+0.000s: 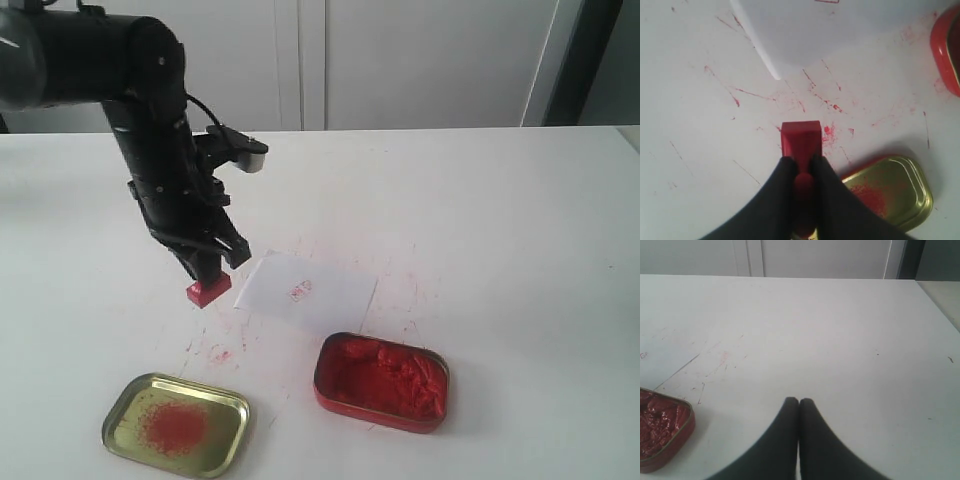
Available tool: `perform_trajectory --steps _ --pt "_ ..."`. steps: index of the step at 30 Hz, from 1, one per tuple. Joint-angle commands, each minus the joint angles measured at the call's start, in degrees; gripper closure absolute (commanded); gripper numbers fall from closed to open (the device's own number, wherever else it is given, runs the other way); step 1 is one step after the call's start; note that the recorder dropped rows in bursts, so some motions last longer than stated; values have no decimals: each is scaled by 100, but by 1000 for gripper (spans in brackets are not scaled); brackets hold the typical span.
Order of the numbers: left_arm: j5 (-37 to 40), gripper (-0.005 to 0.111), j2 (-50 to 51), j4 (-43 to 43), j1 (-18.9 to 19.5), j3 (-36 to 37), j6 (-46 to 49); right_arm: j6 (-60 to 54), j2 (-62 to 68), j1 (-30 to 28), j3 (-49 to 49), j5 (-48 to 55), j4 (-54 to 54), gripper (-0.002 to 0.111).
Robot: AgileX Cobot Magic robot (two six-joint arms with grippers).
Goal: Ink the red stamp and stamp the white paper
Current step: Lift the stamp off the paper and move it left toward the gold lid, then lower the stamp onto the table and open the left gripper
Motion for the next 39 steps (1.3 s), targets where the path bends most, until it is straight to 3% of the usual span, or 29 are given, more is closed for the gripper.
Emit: perform_trajectory --steps 1,12,22,31,39 --pt "-134 107 -300 -704 332 468 496 -6 -32 -21 30 -85 -15 108" --pt "-272 107 -360 -2583 1338 1258 1916 -6 -32 -21 30 -85 -15 108" --pt "-694 107 -234 -3575 2114 1945 2640 -6 -32 -21 30 -85 -15 108" --pt "-782 107 147 -4031 2386 2157 3007 -6 -32 -21 30 -85 -15 108" --pt "-873 107 335 -4254 2392 2185 3097 -6 -32 -21 30 -85 -15 108"
